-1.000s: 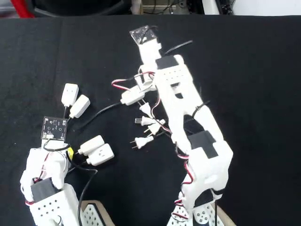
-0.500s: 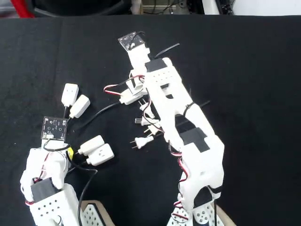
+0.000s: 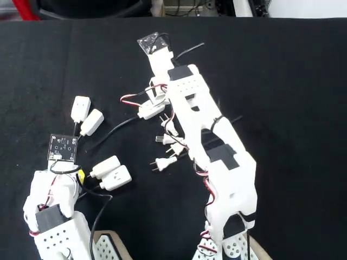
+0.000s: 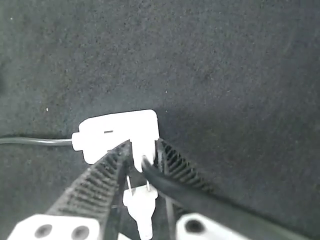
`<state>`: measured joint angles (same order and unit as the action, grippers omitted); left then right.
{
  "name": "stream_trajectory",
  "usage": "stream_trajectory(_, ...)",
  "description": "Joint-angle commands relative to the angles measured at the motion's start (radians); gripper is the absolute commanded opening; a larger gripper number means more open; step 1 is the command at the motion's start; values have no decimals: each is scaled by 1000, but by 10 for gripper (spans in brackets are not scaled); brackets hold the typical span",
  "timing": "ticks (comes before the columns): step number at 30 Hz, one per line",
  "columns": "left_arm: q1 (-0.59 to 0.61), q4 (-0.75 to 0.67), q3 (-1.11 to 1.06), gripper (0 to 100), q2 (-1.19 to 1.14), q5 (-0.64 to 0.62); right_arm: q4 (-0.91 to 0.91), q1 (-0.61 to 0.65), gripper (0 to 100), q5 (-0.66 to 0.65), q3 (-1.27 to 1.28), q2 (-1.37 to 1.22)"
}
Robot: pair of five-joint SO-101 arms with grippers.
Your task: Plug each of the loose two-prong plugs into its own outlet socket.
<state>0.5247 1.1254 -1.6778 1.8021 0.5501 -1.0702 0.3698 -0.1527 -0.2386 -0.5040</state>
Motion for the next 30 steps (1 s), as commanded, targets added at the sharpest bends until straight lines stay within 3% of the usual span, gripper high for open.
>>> stream_trajectory(1, -12, 0, -15, 249, 11, 11, -3, -14, 11, -6, -53, 5)
stream_trajectory(19, -12, 0, -15, 249, 11, 12, -46, -18, 11, -6, -56, -102)
stream_trajectory(30, -12, 0, -16, 249, 11, 12, -52, -152, 11, -77, -58, -101)
